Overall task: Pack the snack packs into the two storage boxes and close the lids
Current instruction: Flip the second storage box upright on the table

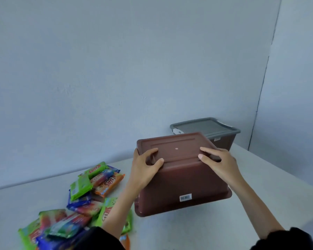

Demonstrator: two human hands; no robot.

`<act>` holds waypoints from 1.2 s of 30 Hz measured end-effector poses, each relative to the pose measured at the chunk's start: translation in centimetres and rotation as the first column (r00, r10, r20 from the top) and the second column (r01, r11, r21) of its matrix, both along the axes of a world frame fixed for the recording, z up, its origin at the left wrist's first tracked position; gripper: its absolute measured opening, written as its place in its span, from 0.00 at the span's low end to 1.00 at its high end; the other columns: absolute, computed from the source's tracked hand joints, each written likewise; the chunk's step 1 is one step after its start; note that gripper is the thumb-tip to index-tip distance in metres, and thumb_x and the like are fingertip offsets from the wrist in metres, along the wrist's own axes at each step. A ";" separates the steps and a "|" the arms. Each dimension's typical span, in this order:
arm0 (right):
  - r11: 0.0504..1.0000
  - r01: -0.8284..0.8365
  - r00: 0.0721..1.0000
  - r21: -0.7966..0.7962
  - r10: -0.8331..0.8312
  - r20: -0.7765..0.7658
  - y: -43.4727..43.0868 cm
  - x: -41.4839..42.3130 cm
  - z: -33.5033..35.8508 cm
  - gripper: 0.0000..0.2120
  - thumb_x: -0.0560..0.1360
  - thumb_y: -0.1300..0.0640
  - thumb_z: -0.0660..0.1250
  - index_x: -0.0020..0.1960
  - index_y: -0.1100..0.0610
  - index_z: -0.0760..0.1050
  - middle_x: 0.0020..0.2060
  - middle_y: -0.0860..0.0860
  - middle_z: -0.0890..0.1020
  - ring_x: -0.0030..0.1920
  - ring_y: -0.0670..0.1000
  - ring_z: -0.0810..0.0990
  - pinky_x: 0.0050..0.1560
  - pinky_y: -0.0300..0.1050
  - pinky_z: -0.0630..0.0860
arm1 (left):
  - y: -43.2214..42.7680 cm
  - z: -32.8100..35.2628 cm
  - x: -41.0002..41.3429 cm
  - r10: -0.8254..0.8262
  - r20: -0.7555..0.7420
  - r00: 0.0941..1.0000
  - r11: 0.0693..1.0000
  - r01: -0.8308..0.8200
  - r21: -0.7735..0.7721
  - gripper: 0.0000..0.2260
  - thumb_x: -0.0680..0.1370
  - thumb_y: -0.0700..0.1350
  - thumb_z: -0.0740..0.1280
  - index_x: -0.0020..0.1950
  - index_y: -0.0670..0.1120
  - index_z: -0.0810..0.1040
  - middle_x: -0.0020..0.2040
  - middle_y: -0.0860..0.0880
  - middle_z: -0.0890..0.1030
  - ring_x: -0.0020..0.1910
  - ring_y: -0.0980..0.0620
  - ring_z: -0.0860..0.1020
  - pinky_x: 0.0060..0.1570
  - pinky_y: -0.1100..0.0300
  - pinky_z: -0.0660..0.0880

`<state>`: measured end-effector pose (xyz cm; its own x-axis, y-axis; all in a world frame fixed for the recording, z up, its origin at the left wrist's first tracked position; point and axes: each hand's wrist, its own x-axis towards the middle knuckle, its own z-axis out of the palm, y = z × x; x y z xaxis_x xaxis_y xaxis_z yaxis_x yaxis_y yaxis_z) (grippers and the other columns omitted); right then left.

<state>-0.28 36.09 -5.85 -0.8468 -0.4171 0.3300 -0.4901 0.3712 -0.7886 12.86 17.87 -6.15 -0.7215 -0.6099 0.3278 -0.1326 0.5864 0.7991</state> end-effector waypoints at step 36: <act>0.887 -0.452 0.890 -0.093 0.455 0.012 17.5 -8.0 -11.9 0.45 0.69 0.39 0.66 0.65 0.26 0.32 0.71 0.37 0.50 0.71 0.40 0.52 0.73 0.46 0.52 | 22.2 -10.4 -2.3 0.453 -0.372 0.810 0.891 -0.395 0.225 0.22 0.72 0.63 0.57 0.65 0.61 0.64 0.64 0.59 0.71 0.64 0.64 0.70 0.63 0.58 0.69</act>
